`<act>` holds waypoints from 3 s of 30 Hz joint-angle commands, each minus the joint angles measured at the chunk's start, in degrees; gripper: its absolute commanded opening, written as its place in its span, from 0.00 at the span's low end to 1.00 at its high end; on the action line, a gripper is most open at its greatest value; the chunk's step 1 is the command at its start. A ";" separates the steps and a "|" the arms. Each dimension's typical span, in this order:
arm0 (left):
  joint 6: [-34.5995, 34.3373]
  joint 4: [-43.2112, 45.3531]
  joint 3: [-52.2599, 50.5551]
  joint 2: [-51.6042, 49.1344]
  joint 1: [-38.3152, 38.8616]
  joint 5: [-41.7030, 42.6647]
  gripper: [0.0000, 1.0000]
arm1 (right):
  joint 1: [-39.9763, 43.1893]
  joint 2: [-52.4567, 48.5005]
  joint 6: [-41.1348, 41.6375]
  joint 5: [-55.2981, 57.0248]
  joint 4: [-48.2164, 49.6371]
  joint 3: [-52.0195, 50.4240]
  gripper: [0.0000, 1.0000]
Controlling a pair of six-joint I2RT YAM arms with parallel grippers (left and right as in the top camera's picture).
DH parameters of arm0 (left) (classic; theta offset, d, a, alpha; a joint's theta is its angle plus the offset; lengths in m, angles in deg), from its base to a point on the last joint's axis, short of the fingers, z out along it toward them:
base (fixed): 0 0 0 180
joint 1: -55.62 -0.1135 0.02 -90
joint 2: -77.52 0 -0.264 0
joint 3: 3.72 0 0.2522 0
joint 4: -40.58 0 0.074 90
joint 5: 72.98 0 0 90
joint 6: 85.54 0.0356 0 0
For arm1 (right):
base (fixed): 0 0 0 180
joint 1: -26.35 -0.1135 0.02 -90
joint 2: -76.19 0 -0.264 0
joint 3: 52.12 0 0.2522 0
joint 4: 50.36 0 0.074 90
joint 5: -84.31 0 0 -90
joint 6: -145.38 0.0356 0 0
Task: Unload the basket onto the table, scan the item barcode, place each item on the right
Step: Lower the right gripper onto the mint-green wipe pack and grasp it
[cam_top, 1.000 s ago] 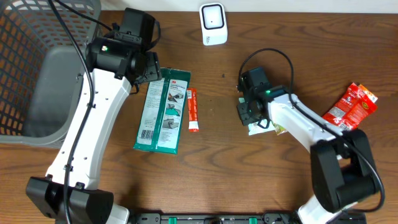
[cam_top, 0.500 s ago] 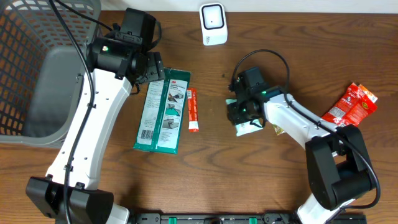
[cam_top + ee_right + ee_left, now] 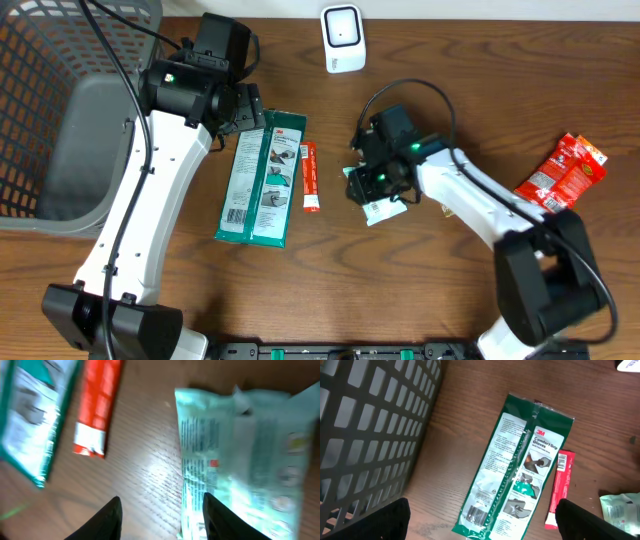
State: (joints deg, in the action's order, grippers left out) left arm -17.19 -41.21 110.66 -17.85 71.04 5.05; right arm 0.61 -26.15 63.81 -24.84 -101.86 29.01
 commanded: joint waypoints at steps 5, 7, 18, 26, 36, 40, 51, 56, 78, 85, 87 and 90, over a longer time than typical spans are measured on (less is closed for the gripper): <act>-0.55 -0.31 -0.22 -0.22 -0.09 -0.09 0.93 | 1.44 4.44 -6.25 8.96 -1.77 1.55 0.52; -0.55 -0.31 -0.22 -0.22 -0.09 -0.09 0.93 | 1.44 3.74 -7.13 10.80 -1.68 0.94 0.52; -0.55 -0.31 -0.22 -0.22 -0.09 -0.11 0.93 | 1.49 -2.99 -9.73 13.27 -1.99 0.72 0.55; -0.55 -0.31 -0.22 -0.22 -0.09 -0.09 0.93 | 1.44 -3.89 -3.72 11.69 -6.71 0.72 0.58; -0.55 -0.31 -0.22 -0.22 -0.09 -0.09 0.93 | 1.40 -3.89 -2.89 1.88 -6.45 0.72 0.64; -0.55 -0.31 -0.22 -0.22 -0.09 -0.09 0.93 | 1.75 -3.82 -3.98 2.14 -6.47 1.60 0.56; -0.55 -0.31 -0.22 -0.22 -0.09 -0.09 0.94 | 4.35 -2.89 -7.87 7.67 -7.30 2.01 0.59; -0.55 -0.31 -0.22 -0.22 -0.09 -0.09 0.93 | 4.39 -2.91 -7.85 13.77 -6.36 0.52 0.61; -0.55 -0.31 -0.22 -0.22 -0.09 -0.09 0.93 | 4.33 -2.91 -7.85 -2.56 -6.32 -1.42 0.61; -0.55 -0.31 -0.22 -0.22 -0.09 -0.09 0.93 | 4.48 -2.91 -7.87 -3.45 -6.78 -1.42 0.62; -0.55 -0.31 -0.22 -0.22 -0.09 -0.09 0.94 | 4.72 -2.91 -7.85 -1.44 -6.62 -1.42 0.64; -0.55 -0.31 -0.22 -0.22 -0.09 -0.09 0.93 | 5.35 -2.91 -7.21 0.57 -5.92 -1.42 0.65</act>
State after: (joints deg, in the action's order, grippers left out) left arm -17.22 -41.21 110.66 -17.85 71.04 5.05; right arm 4.87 -29.82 56.33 -26.33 -108.31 27.90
